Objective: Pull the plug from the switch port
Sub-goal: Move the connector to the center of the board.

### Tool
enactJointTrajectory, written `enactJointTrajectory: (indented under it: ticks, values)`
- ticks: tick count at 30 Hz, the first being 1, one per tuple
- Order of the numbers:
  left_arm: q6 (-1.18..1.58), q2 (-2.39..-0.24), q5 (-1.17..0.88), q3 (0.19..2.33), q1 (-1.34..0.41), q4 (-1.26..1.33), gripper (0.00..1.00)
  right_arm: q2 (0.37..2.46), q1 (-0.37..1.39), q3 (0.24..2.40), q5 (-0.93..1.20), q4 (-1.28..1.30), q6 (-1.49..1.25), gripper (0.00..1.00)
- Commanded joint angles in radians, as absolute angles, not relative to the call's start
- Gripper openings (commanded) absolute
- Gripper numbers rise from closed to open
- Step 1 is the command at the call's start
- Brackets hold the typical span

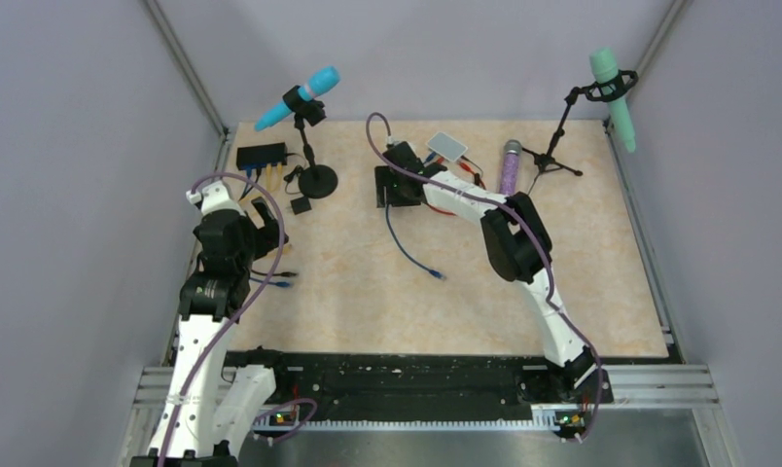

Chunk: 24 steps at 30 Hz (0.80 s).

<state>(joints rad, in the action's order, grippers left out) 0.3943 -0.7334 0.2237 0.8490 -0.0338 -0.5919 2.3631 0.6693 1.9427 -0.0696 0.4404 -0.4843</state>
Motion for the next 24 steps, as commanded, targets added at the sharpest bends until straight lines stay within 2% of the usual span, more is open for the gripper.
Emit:
enactJointTrajectory:
  ticks: [1,6,8,10,13,18,24]
  values:
    - [0.396,-0.73,0.224,0.847,-0.031,-0.563,0.99,2.381,0.699,1.979,-0.093,0.433,-0.433,0.63]
    - [0.387,-0.741,0.224,0.846,-0.031,-0.551,0.99,2.336,0.739,1.88,-0.156,0.392,-0.348,0.47]
    - [0.387,-0.746,0.225,0.843,-0.031,-0.541,0.99,2.335,0.752,1.852,-0.187,0.397,-0.334,0.44]
    - [0.385,-0.755,0.222,0.845,-0.031,-0.532,0.99,2.332,0.76,1.823,-0.208,0.408,-0.325,0.3]
    - [0.381,-0.773,0.219,0.854,-0.031,-0.527,0.99,2.305,0.767,1.754,-0.225,0.403,-0.326,0.17]
    - [0.375,-0.805,0.209,0.865,-0.031,-0.517,0.99,2.17,0.805,1.506,-0.218,0.317,-0.303,0.14]
    - [0.373,-0.834,0.174,0.862,-0.031,-0.475,0.99,1.959,0.887,1.18,-0.091,0.198,-0.336,0.13]
